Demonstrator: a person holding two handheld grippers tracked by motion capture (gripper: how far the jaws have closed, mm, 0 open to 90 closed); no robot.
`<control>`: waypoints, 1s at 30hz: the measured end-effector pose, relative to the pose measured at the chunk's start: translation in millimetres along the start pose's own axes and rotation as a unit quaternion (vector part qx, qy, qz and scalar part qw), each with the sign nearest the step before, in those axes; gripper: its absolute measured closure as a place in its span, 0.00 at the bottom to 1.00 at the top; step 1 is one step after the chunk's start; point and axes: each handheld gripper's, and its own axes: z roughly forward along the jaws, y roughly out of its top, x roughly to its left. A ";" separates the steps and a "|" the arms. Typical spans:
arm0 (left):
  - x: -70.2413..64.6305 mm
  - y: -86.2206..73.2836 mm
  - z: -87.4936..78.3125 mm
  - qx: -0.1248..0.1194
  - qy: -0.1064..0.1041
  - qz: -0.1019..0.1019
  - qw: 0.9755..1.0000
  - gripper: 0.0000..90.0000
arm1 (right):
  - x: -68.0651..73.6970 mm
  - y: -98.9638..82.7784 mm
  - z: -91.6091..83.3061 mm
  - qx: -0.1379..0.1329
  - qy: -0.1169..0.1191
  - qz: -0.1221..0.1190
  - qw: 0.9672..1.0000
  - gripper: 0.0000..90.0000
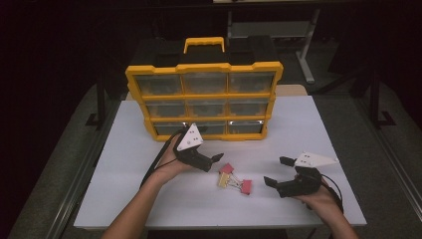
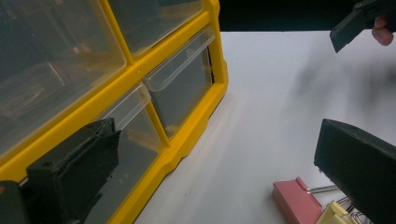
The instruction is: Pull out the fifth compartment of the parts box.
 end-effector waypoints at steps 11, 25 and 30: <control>-3.1 1.4 0.5 0.003 0.005 0.029 1.000 0.00 | 0.4 0.1 -0.1 -0.002 0.000 -0.004 1.000 0.05; -8.6 0.0 4.1 0.018 0.019 0.073 0.997 0.00 | 1.5 0.3 0.0 -0.001 0.001 -0.003 1.000 0.05; -9.4 -0.6 4.9 0.022 0.023 0.086 0.996 0.00 | 1.8 0.7 -0.2 0.000 0.002 -0.003 1.000 0.05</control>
